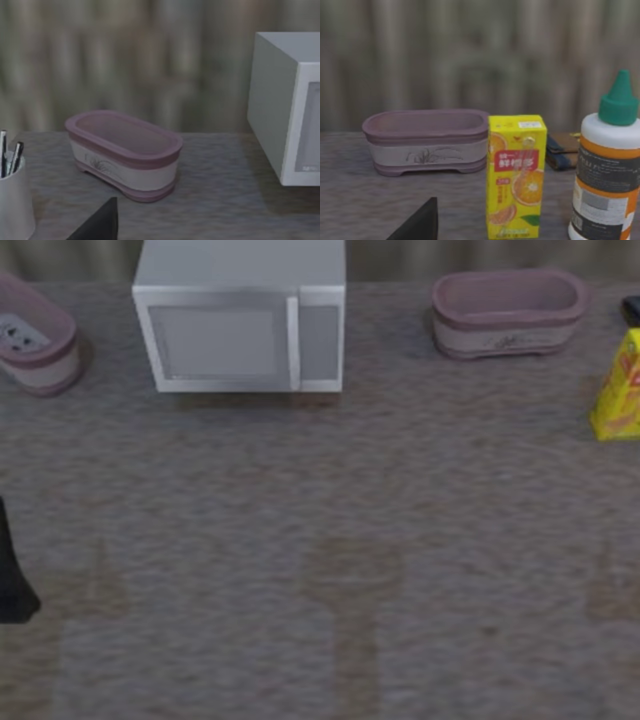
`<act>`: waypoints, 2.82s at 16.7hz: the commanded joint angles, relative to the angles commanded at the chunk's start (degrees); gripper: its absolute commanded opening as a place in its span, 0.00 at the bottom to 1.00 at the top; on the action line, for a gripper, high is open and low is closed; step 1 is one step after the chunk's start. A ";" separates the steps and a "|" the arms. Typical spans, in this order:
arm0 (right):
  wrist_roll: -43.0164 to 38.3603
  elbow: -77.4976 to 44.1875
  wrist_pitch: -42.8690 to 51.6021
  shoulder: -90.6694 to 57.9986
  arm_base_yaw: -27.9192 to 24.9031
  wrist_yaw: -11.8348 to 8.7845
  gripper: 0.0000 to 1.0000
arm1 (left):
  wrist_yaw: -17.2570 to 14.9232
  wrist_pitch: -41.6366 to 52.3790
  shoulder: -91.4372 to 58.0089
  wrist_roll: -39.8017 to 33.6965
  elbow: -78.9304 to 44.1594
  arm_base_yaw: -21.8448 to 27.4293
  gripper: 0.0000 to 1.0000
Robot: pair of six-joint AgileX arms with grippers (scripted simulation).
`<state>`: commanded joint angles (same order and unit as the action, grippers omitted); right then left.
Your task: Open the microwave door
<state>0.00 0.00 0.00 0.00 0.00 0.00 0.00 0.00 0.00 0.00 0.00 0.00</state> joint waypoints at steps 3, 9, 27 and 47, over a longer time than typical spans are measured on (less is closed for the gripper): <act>0.00 0.00 0.00 0.00 0.00 0.00 1.00 | 0.15 0.28 -0.57 -0.15 -0.54 0.25 1.00; 0.00 0.00 0.00 0.00 0.00 0.00 1.00 | 3.98 6.60 -16.82 -4.62 -15.30 6.29 1.00; 0.00 0.00 0.00 0.00 0.00 0.00 1.00 | 20.74 31.76 -109.37 -28.52 -89.00 33.90 1.00; 0.00 0.00 0.00 0.00 0.00 0.00 1.00 | 19.26 24.58 -125.73 -26.32 -97.14 31.61 1.00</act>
<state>0.00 0.00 0.00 0.00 0.00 0.00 19.26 24.58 -125.73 -26.32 -97.14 31.61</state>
